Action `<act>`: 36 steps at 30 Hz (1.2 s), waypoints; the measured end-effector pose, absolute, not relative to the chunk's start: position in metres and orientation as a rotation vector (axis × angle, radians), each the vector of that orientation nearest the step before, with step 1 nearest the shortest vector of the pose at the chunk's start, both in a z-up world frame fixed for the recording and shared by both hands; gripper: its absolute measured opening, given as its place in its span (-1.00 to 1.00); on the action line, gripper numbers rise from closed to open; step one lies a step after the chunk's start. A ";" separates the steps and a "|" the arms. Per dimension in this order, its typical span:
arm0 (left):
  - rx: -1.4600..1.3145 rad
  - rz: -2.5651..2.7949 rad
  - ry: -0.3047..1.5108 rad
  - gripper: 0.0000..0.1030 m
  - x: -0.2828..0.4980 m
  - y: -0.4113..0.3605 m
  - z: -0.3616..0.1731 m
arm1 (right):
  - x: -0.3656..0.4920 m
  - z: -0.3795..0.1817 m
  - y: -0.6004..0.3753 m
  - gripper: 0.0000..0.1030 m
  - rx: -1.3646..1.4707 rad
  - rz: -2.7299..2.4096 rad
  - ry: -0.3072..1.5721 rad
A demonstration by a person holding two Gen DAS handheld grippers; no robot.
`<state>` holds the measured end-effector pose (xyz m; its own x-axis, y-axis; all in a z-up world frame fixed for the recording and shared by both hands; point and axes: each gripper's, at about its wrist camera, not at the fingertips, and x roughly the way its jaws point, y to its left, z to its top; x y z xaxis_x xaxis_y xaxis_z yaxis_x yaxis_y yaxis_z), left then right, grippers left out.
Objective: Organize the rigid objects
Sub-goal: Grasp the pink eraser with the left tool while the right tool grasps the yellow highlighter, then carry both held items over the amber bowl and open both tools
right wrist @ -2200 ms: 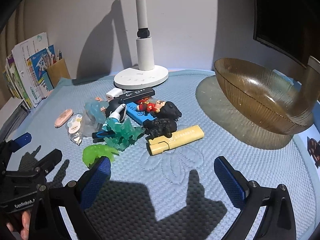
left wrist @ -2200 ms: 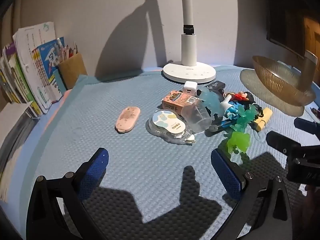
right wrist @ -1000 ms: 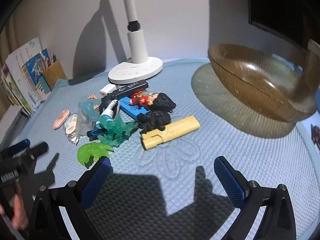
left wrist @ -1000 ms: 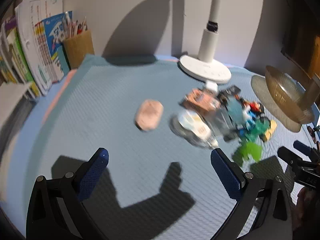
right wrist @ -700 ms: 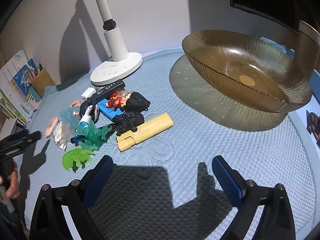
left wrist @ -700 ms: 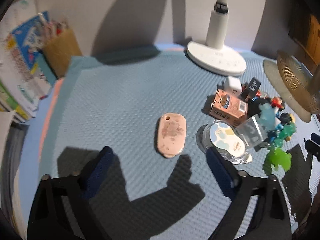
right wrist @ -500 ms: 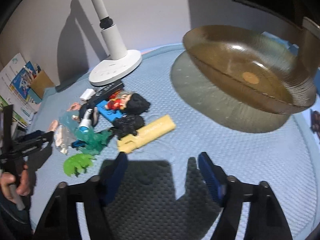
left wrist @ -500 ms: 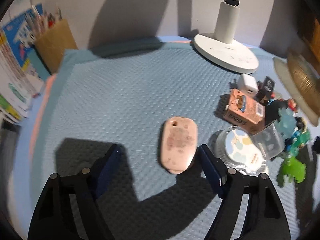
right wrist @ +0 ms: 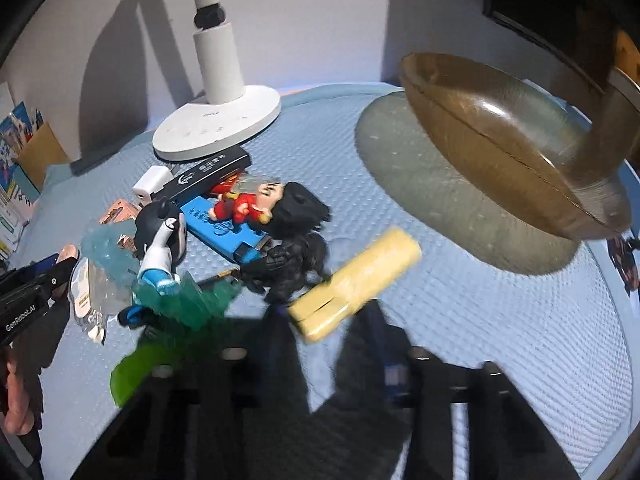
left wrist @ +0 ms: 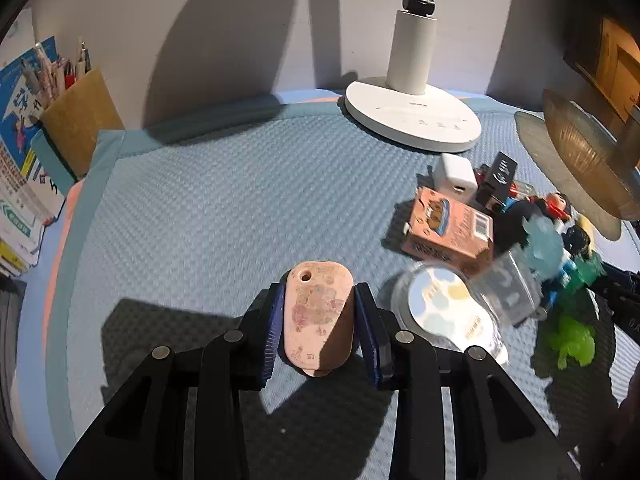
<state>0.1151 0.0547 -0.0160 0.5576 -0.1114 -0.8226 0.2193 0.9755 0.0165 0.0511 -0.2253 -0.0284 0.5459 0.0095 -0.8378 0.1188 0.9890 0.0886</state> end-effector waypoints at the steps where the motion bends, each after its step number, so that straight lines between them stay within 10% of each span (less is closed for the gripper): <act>1: 0.119 -0.201 0.959 -0.38 0.111 0.054 -0.015 | 0.043 -0.028 -0.234 -0.48 0.155 -0.028 0.989; 11: -0.026 -0.282 0.956 -0.38 0.058 0.044 -0.011 | -0.005 -0.019 -0.293 -0.47 0.143 0.053 0.953; 13: -0.012 -0.269 0.948 -0.38 0.053 0.039 -0.014 | 0.002 -0.018 -0.287 0.18 0.126 0.040 0.980; 15: -0.002 -0.248 0.949 -0.38 0.051 0.038 -0.016 | 0.005 -0.019 -0.285 0.40 0.144 -0.008 0.970; 20: -0.028 -0.248 0.949 -0.38 0.040 0.042 -0.012 | 0.021 -0.033 -0.285 0.22 0.159 -0.180 0.981; 25: -0.044 -0.272 0.951 -0.38 0.032 0.038 -0.010 | 0.006 -0.027 -0.258 -0.45 0.017 -0.064 0.947; 36: 0.044 -0.277 0.971 -0.37 0.016 0.010 -0.016 | -0.028 -0.025 -0.261 -0.44 -0.018 0.217 1.016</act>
